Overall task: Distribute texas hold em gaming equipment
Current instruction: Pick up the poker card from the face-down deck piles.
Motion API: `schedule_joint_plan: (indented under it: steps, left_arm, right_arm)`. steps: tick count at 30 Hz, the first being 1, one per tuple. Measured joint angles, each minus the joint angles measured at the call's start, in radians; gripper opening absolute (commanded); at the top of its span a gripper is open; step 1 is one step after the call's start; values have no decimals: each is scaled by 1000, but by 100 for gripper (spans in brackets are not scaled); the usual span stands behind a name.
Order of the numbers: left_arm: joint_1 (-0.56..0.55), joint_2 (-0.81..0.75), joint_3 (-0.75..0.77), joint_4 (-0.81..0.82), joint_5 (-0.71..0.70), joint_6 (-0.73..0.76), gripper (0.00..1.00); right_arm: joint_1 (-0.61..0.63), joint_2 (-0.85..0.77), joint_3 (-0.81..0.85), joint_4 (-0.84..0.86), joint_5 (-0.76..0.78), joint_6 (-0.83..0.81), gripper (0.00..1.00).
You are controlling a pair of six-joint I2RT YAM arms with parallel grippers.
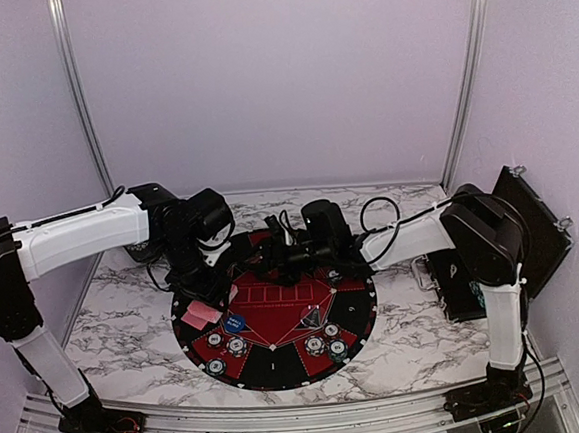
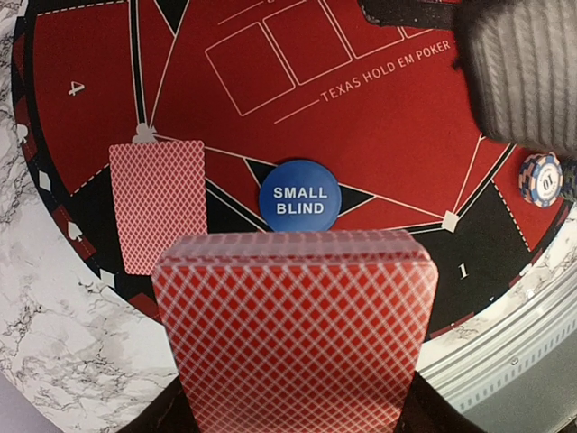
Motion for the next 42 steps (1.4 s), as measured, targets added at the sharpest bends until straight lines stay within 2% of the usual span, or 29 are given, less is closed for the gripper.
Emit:
schedule_joint_plan:
  steps: [6,23,42]
  left_arm:
    - [-4,26,15,1,7,6,53]
    - [-7,32,27,1,7,10,53]
    - [-7,32,27,1,7,14,53]
  right_arm:
    - [0,-10,-11,11,-31,4,81]
    - [19,-9,-13,56,-90,42,67]
    - [57,50,36,62,-125,45,60]
